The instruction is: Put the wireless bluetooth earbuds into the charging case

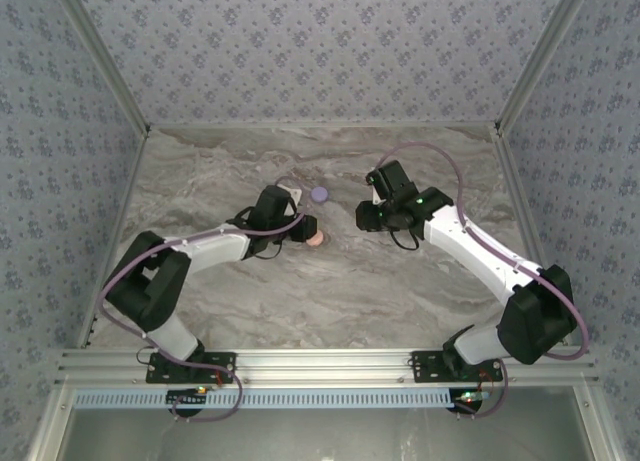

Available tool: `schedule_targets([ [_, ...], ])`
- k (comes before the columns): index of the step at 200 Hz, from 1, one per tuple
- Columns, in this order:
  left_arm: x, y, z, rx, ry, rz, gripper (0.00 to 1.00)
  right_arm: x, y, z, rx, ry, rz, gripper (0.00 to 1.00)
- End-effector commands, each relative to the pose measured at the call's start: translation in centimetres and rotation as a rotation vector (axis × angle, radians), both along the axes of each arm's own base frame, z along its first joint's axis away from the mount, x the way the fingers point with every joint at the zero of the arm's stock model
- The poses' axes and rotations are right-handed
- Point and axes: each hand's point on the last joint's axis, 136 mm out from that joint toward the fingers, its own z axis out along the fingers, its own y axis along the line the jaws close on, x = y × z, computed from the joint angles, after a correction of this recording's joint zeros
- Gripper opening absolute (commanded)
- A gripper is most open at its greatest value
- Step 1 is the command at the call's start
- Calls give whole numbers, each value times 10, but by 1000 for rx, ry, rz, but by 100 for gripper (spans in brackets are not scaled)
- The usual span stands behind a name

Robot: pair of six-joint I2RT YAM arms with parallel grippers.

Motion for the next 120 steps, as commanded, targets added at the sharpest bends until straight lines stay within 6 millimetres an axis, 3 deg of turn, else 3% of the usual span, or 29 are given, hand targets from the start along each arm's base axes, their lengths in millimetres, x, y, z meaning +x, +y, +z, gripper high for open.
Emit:
schedule_targets([
  [1,2,0,-5,0,73,25,30,-2,-7,1,-3,-1,-29,34],
  [120,-16,-10,-51,32,228,-43,29,-3,-12,-9,-16,23,-39,35],
])
